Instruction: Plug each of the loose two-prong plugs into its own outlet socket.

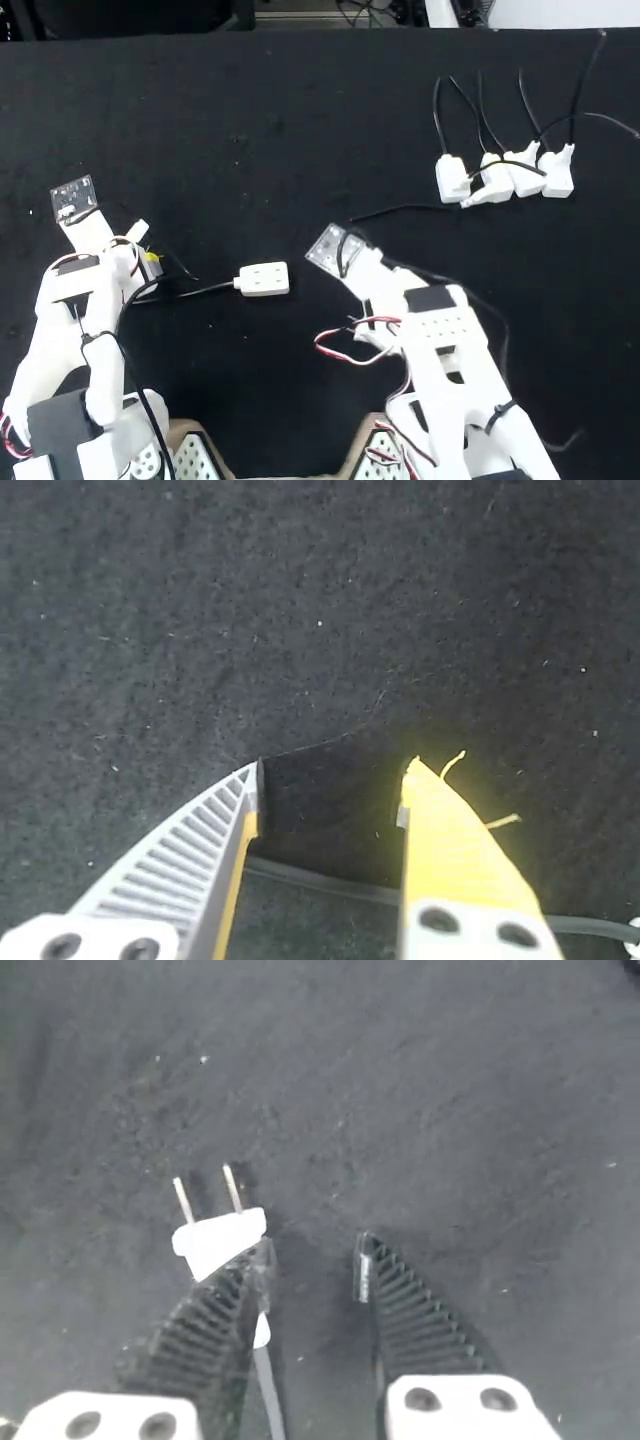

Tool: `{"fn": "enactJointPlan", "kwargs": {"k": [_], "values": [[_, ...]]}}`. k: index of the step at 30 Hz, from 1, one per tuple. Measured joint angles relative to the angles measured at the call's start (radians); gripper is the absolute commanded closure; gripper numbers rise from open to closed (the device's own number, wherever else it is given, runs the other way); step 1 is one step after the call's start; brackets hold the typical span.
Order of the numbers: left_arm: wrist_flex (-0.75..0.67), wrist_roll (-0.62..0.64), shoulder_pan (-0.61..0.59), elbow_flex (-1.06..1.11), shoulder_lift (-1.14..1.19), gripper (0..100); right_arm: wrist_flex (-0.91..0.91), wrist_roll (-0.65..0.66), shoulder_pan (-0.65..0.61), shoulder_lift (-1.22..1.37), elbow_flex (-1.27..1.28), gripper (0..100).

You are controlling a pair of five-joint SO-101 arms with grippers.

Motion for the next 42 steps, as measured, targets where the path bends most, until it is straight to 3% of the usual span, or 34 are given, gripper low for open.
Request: {"fn": "enactJointPlan", "kwargs": {"k": [19, 27, 33, 37, 42], "values": [[0.000, 0.000, 0.000, 0.000, 0.000, 78, 0.204, -0.037, -0.026, -0.003, -0.032, 87.1], [0.000, 0.000, 0.000, 0.000, 0.000, 78, 0.350, -0.037, -0.029, -0.229, -0.054, 87.1], [0.000, 0.000, 0.000, 0.000, 0.000, 78, 0.330, 0.028, -0.164, -0.388, 0.069, 87.7], [0.000, 0.000, 0.000, 0.000, 0.000, 78, 0.327, 0.049, -0.259, -0.391, 0.072, 93.1], [0.000, 0.000, 0.000, 0.000, 0.000, 78, 0.272, 0.055, -0.284, -0.328, 0.072, 89.2]]}}
